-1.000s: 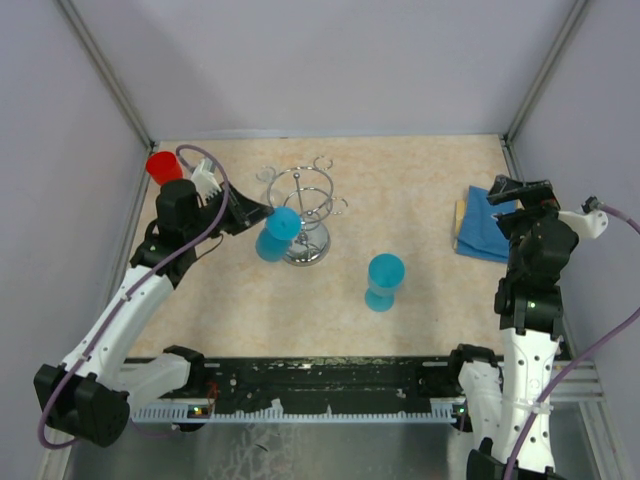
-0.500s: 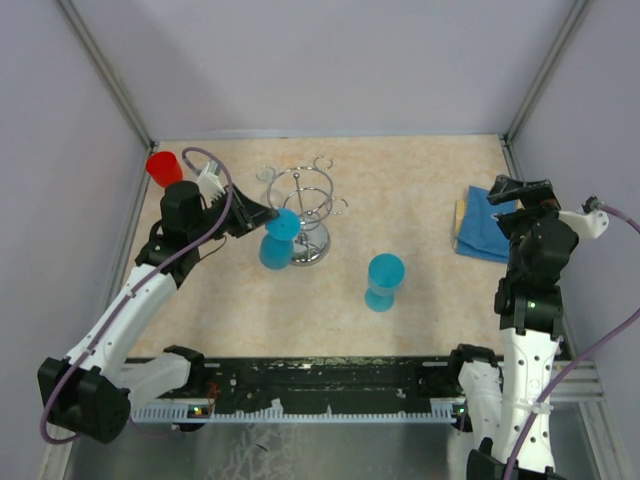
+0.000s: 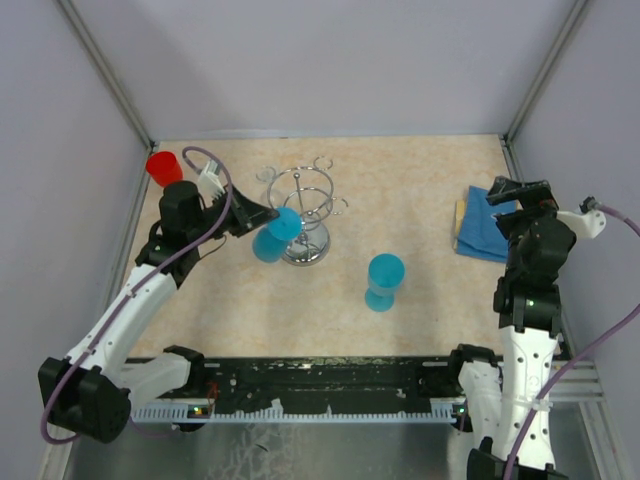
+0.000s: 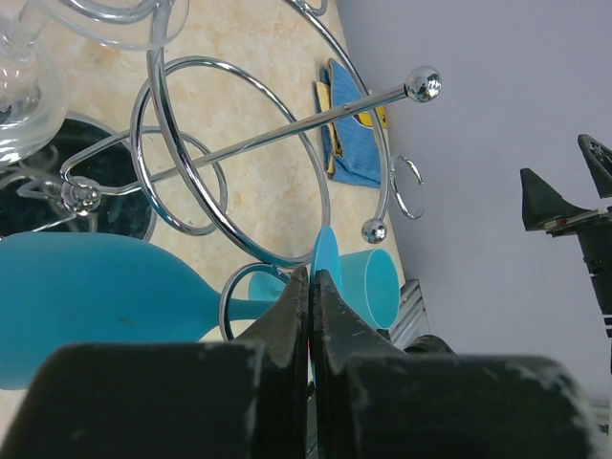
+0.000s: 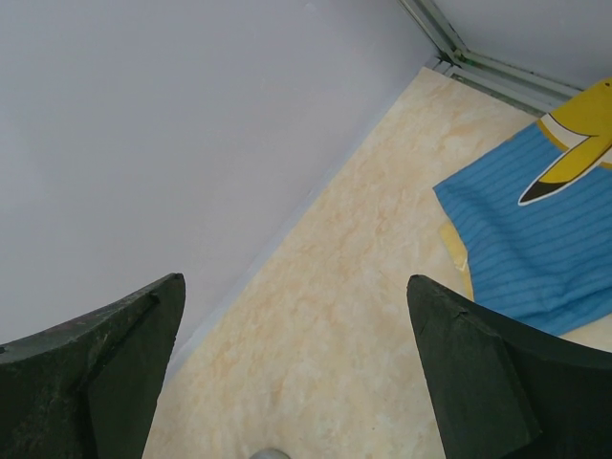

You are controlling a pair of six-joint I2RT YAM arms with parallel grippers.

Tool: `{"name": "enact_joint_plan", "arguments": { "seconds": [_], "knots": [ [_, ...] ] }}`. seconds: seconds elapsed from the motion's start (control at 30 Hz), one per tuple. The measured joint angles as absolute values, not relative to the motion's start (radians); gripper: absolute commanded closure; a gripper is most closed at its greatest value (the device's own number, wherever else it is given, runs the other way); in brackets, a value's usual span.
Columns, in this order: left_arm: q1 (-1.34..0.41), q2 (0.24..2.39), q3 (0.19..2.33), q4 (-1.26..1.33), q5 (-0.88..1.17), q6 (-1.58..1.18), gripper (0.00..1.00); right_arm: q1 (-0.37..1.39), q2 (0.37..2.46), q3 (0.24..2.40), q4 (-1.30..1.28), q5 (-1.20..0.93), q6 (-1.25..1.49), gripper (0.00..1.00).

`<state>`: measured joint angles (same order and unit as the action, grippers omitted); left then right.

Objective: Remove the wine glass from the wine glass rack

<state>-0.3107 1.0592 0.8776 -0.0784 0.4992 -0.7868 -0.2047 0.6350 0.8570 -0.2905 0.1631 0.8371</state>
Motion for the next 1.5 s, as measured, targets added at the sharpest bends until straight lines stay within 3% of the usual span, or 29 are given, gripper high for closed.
{"name": "enact_joint_plan", "arguments": {
  "seconds": [0.93, 1.5],
  "knots": [
    [-0.307, 0.889, 0.955, -0.369, 0.35, -0.648, 1.0, -0.205, 0.63, 0.837, -0.276, 0.125, 0.841, 0.01],
    [-0.322, 0.727, 0.966, -0.654, 0.256, -0.466, 1.0, -0.205, 0.663, 0.924, -0.307, -0.062, 0.736, 0.02]
  ]
}}
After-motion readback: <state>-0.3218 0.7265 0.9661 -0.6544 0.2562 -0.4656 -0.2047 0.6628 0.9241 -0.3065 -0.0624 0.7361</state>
